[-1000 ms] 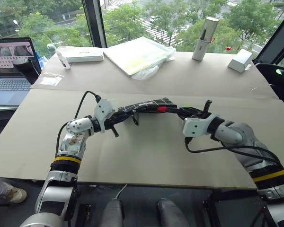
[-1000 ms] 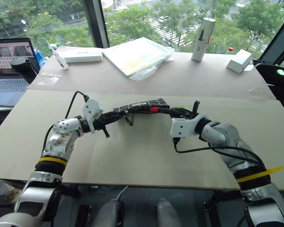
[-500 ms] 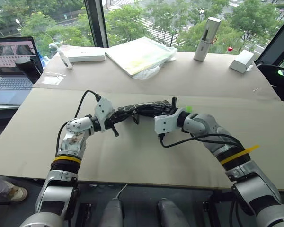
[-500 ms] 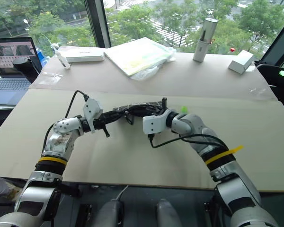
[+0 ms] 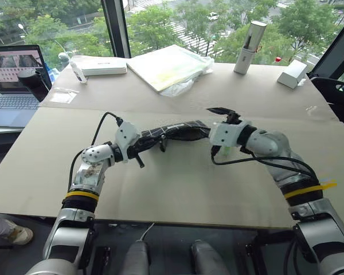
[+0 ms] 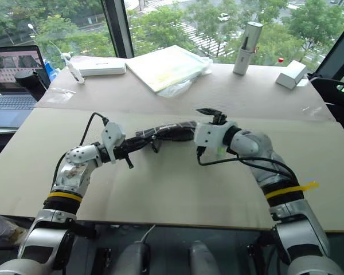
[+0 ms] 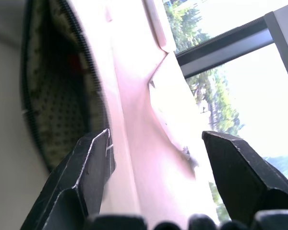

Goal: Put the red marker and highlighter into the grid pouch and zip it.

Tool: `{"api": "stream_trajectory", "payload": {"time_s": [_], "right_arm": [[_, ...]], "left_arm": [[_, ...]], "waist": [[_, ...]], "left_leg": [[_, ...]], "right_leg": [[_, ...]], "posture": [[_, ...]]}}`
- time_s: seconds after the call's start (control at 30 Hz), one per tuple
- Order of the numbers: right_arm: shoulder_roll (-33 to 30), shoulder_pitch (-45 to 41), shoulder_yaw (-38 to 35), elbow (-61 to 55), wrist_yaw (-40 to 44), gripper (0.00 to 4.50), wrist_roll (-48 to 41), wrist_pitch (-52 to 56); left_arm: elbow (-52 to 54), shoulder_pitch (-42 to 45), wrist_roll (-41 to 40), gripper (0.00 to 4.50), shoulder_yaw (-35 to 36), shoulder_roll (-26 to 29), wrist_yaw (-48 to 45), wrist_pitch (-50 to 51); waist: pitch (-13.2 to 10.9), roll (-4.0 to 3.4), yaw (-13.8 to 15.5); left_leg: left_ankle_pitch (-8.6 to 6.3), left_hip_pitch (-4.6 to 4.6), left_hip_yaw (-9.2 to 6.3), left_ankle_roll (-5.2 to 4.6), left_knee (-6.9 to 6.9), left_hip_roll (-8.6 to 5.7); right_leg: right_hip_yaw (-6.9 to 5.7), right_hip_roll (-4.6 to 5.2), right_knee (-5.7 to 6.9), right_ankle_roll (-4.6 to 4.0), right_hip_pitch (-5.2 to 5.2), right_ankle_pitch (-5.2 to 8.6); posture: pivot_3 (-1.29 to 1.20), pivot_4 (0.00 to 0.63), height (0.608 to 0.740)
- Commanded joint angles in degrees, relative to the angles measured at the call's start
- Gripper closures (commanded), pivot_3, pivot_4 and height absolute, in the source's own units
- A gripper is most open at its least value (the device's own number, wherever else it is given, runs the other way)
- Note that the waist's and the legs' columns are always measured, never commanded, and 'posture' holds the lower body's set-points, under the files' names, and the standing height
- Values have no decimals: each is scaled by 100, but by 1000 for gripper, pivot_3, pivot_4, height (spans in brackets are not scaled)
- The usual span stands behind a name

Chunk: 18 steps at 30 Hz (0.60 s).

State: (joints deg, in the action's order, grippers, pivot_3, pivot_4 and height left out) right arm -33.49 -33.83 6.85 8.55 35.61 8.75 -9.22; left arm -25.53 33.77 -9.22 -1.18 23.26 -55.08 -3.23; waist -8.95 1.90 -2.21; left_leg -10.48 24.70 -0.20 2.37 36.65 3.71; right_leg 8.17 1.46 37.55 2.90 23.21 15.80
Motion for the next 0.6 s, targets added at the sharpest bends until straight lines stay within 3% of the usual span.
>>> {"api": "stream_trajectory", "payload": {"time_s": [0.03, 0.27, 0.43, 0.6], "right_arm": [[115, 226, -772, -901, 9, 1032, -997, 1601], [1027, 479, -931, -1545, -1338, 1032, -781, 4871], [1496, 479, -1064, -1580, -1935, 1032, -768, 5952], [1682, 522, -1028, -1452, -2177, 1032, -799, 6203]], "left_arm": [[220, 44, -102, 4500, 48, 10, 45, -30], [200, 45, -98, 4500, 47, 4, 79, -25], [200, 52, -97, 4500, 61, 13, 103, -21], [218, 40, -93, 4500, 72, 24, 125, -19]], "waist": [[0, 0, -5], [0, -1, -26], [0, -1, -5], [0, -1, -3]], "left_leg": [[0, 0, 0, 0, 4, -1], [0, -5, 0, 0, 9, 1], [0, -1, 1, 0, 9, -1], [0, 0, 1, 0, 10, -1]], "right_leg": [[1, 0, 3, 0, 0, 0], [0, -4, 12, 0, 4, 1], [2, -2, 12, 1, 8, 2], [1, -2, 11, 2, 7, 2]], "posture": [[0, 150, 738], [0, 150, 738], [0, 150, 738], [0, 150, 738]]}}
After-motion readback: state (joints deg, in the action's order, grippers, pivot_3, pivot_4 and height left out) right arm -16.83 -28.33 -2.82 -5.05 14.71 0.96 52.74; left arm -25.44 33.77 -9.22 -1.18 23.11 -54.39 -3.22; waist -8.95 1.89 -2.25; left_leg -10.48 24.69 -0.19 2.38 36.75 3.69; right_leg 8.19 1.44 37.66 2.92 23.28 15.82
